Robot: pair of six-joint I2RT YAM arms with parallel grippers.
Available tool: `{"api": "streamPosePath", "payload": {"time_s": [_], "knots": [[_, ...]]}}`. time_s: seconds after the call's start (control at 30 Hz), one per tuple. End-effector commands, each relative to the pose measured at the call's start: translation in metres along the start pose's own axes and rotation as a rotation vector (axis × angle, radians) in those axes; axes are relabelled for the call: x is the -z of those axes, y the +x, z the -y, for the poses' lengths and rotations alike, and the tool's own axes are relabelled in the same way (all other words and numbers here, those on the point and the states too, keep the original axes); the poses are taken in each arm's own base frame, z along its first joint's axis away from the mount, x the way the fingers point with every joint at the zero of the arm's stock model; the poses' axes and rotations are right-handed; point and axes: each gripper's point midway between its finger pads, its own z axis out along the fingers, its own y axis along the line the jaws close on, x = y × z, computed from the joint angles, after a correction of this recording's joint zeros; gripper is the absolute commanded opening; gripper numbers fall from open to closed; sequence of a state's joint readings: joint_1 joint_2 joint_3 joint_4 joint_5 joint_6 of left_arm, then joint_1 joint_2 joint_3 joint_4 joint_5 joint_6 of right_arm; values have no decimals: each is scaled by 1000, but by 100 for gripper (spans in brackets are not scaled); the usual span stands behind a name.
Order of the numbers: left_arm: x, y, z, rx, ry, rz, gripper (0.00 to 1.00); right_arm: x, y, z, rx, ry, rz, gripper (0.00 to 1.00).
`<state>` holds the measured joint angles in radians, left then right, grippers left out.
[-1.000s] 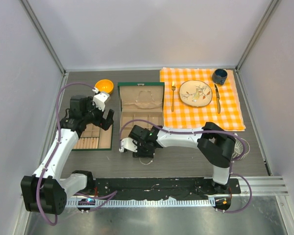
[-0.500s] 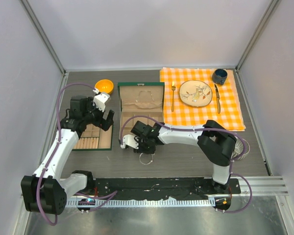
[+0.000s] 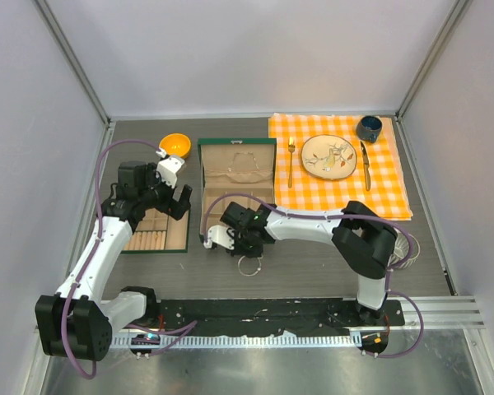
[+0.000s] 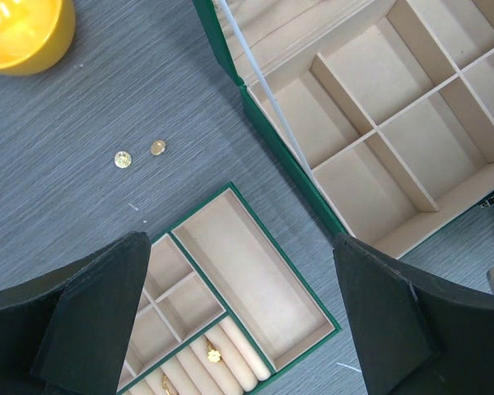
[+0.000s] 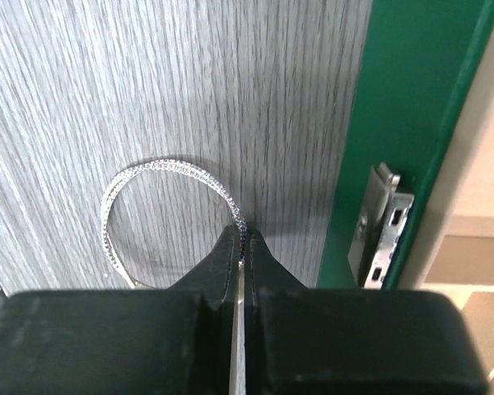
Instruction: Organize the mixed jewelry
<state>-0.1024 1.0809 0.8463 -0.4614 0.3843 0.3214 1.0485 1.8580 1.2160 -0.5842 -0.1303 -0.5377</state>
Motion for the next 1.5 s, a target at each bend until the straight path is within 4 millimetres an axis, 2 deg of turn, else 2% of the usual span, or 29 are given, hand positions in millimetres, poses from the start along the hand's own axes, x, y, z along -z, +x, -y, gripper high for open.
{"api": "streamPosePath", "payload": {"time_s": [0.0, 0.17, 0.2, 0.27, 0.3, 0.43, 0.47, 0.53, 0.57, 0.67, 0.83, 1.0, 1.27, 1.47], "knots": [[5, -14, -5, -19, -26, 53, 99, 34, -14, 7, -36, 16, 21, 1], [5, -17, -4, -20, -20, 62, 99, 80, -43, 11, -40, 37, 105, 1], [6, -18, -4, -19, -19, 65, 99, 90, -52, 17, -39, 58, 130, 1], [5, -17, -4, -16, -19, 64, 99, 104, -55, 27, -40, 107, 136, 1], [5, -18, -4, -18, -17, 67, 99, 112, -61, 34, -39, 136, 150, 1], [5, -19, -3, -14, -13, 72, 99, 127, -60, 65, -61, 226, 143, 1], [6, -20, -3, -15, -12, 74, 99, 130, -55, 80, -80, 261, 130, 1], [6, -21, -2, -13, -11, 78, 99, 130, -54, 97, -109, 278, 128, 1], [7, -22, -3, -14, -13, 79, 99, 134, -44, 115, -144, 327, 104, 1], [7, -22, -2, -14, -12, 81, 99, 131, -29, 147, -204, 364, 77, 1], [7, -22, -2, -16, -12, 82, 99, 118, -9, 180, -270, 385, 52, 1], [5, -20, -2, -15, -9, 81, 99, 108, 3, 193, -302, 377, 43, 1], [2, -19, -2, -8, -2, 80, 99, 102, -17, 194, -334, 329, 115, 1], [3, -18, -2, -10, -6, 79, 99, 88, -19, 200, -352, 317, 111, 1]]}}
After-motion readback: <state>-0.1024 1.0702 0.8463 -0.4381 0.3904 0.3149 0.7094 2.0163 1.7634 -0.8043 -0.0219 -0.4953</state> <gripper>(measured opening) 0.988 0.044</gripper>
